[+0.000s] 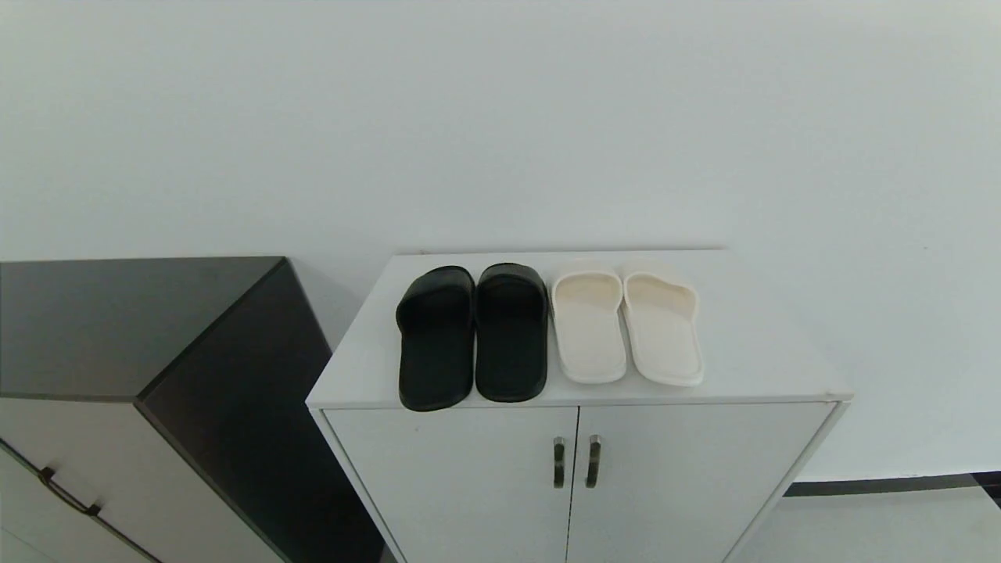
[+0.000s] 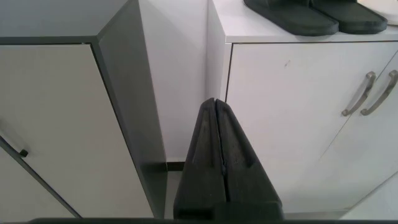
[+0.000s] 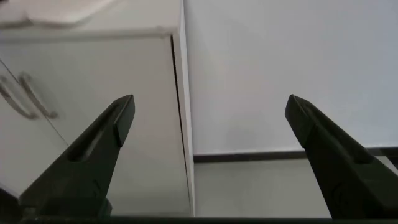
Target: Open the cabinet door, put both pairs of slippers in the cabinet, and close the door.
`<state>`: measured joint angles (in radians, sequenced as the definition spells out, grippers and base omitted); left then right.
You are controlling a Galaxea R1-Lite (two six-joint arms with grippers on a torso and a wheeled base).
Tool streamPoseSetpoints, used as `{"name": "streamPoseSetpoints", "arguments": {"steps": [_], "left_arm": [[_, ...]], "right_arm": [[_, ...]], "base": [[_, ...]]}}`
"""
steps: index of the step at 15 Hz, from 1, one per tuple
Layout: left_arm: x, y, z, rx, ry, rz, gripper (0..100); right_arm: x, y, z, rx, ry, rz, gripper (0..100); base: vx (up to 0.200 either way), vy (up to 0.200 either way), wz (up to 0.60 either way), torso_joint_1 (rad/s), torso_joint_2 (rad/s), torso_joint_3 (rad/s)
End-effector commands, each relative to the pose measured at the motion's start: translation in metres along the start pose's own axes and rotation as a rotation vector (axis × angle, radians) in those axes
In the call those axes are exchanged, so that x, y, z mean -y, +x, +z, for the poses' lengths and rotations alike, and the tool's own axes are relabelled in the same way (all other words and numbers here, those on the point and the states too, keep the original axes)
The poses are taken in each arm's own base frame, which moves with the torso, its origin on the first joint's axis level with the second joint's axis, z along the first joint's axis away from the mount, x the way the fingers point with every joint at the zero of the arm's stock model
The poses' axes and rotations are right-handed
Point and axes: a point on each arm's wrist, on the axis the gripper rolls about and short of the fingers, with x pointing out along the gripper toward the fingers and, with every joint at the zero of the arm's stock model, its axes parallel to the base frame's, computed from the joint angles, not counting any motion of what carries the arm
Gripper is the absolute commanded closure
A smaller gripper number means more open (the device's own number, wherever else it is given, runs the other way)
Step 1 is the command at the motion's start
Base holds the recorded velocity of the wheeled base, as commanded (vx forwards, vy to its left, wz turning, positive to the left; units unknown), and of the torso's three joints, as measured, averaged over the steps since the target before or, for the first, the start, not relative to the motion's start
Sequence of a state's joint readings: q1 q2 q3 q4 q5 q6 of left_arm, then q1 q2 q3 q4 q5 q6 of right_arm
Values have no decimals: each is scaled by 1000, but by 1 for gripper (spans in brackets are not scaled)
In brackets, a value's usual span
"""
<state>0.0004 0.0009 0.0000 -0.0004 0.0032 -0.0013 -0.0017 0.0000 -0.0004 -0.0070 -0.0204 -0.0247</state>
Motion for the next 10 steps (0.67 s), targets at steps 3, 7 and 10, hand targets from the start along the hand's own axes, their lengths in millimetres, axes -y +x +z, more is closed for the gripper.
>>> {"name": "streamPoseSetpoints", "arguments": {"steps": [3, 7, 10], "left_arm": [[0, 0, 0, 2, 4, 1, 100], [0, 0, 0, -1, 4, 1, 100], [0, 0, 0, 0, 3, -2, 100]], "right_arm": [[1, -13, 86, 103, 132, 79, 0], [-5, 44, 94, -199, 137, 299, 0], [-20, 103, 111, -224, 111, 416, 0]], "base": [[0, 0, 0, 0, 0, 0], [0, 0, 0, 0, 0, 0], [0, 0, 0, 0, 0, 0]]}}
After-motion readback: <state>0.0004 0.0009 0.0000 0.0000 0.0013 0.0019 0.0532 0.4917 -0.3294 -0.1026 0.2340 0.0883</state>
